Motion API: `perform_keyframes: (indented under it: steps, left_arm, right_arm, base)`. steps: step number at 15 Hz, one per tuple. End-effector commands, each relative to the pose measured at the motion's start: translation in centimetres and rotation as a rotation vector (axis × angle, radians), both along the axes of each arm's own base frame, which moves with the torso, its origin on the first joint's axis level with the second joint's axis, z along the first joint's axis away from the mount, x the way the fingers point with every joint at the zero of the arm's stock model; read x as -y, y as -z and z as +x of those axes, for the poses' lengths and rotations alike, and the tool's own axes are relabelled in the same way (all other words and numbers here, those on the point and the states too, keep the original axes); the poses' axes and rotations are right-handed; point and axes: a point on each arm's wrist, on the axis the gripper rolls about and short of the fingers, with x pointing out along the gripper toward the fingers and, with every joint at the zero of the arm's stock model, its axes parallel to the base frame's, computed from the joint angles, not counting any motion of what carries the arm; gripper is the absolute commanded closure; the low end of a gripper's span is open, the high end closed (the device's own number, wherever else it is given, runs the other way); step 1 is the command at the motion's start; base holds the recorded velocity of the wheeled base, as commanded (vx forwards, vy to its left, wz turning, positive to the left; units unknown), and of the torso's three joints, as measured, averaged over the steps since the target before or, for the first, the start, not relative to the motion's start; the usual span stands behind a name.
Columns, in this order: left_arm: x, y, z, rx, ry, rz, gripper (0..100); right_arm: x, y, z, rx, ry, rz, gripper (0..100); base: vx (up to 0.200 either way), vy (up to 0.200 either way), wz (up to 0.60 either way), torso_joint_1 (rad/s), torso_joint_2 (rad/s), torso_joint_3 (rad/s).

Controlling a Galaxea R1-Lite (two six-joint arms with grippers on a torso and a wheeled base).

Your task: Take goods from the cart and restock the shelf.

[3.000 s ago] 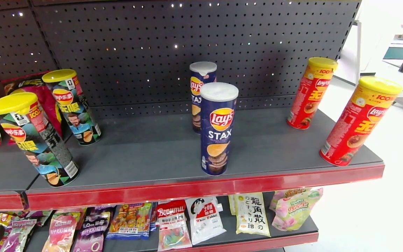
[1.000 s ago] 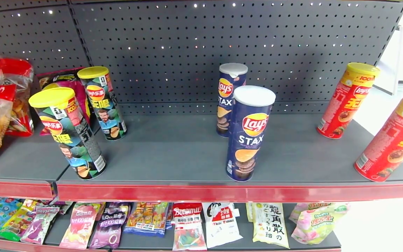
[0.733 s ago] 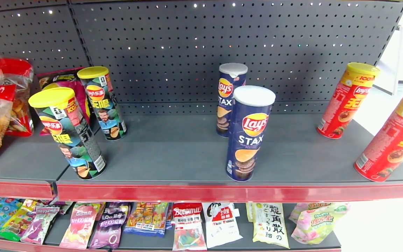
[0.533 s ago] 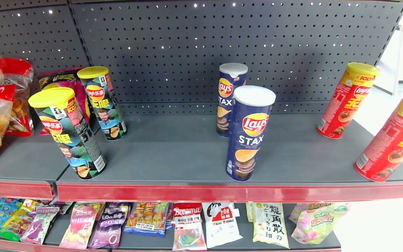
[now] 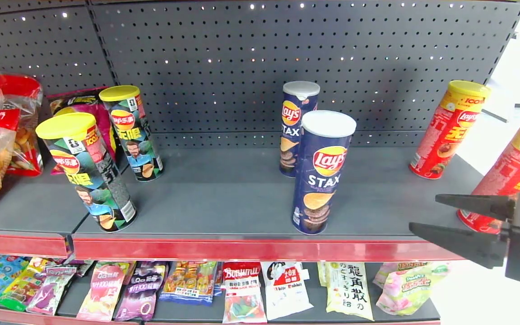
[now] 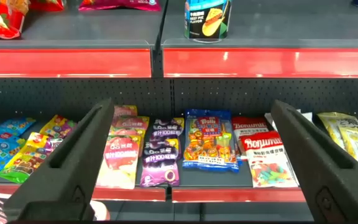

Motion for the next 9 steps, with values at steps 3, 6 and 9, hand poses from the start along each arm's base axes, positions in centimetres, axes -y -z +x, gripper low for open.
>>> perform_keyframes:
  steps: [3,6,9]
  left_arm:
    - [0.0,0.0,0.0,0.0,0.0,0.0,0]
    - [0.0,0.0,0.0,0.0,0.0,0.0,0]
    - [0.0,0.0,0.0,0.0,0.0,0.0,0]
  right_arm:
    - [-2.0,2.7,5.1,-0.045,0.105,-0.09,0]
    - [-2.4,3.3,5.8,-0.046,0.089,-0.136,0]
    - [-2.7,4.3,6.8,-0.063,0.107,-0.2,0]
  base:
    - [0.0,0.0,0.0,0.0,0.0,0.0]
    - [0.0,0.0,0.0,0.0,0.0,0.0]
    - [0.0,0.0,0.0,0.0,0.0,0.0]
